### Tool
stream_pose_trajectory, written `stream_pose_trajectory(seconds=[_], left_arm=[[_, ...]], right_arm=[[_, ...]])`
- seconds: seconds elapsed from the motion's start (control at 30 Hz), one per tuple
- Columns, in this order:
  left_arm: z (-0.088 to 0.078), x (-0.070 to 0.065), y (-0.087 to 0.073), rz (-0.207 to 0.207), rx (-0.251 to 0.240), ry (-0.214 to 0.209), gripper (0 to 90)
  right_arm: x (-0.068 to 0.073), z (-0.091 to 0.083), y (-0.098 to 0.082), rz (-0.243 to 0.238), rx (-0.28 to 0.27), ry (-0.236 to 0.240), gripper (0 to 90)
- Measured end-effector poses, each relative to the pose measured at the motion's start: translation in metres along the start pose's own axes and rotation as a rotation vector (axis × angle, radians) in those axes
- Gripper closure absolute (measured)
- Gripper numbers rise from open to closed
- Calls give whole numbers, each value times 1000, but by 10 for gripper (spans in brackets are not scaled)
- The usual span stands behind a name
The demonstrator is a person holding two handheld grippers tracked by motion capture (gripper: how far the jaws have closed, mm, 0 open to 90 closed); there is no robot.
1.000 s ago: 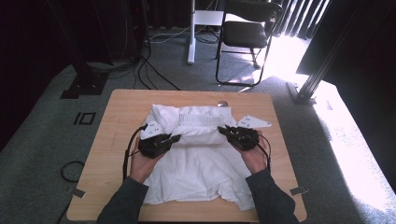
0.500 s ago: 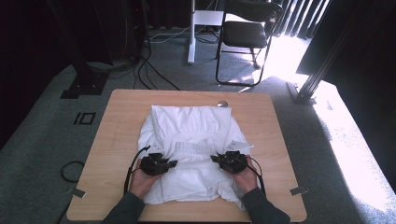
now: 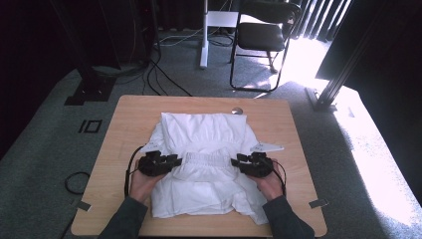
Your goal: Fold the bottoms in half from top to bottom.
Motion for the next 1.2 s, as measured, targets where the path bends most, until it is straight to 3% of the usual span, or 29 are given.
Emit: stream_pose_trajectory(seconds=[0.03, 0.07, 0.1, 0.17, 0.23, 0.3, 0.37, 0.43, 0.47, 0.67, 0.7, 0.77, 0.9, 1.03, 1.07, 1.1, 1.2], left_arm=[[6, 4, 6, -3, 9, 9, 784], [11, 6, 9, -4, 20, 17, 839], [18, 10, 11, -12, 39, 33, 852], [34, 18, 14, -36, 82, 47, 874], [48, 23, 13, -42, 126, 50, 875], [62, 28, 8, -56, 172, 51, 875], [72, 30, 2, -62, 198, 48, 873], [73, 28, -1, -66, 194, 34, 869], [72, 25, -2, -61, 190, 32, 859], [56, 1, -15, -8, 163, -31, 812], [54, -5, -19, -5, 158, -48, 805], [51, -14, -27, 17, 167, -81, 796], [46, -28, -42, 45, 195, -122, 771], [44, -31, -49, 55, 211, -136, 764], [44, -31, -49, 49, 210, -136, 762], [44, -31, -48, 47, 209, -136, 762], [47, -34, -48, 66, 228, -147, 762]], right_arm=[[-3, 2, 4, 9, -2, -7, 744], [-9, 7, 11, 33, -2, -29, 805], [-11, 11, 14, 49, 0, -39, 814], [-14, 24, 23, 49, 25, -50, 811], [-17, 49, 26, 31, 111, -92, 803], [-18, 55, 25, 32, 133, -93, 801], [-18, 73, 17, 38, 199, -83, 794], [-17, 74, 15, 41, 198, -70, 790], [-15, 73, 12, 50, 187, -19, 780], [-1, 55, 4, -7, 157, 68, 729], [5, 46, 2, -35, 145, 99, 714], [8, 43, 1, -48, 141, 112, 707], [23, 23, -8, -148, 127, 168, 665], [21, 15, -6, -139, 66, 117, 636], [17, 12, -2, -105, 31, 96, 636], [9, 12, 4, -35, -4, 69, 633], [6, 17, 9, -7, 10, 85, 631]])
Point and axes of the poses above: each handheld gripper's, and its own axes: z roughly forward along the jaws, y roughly out of its top, x roughly to its left, the point moved 2 cm from there along z, roughly forward along the jaws, and after that the axes turned 6 degrees about -y, right-handed, at the moved point
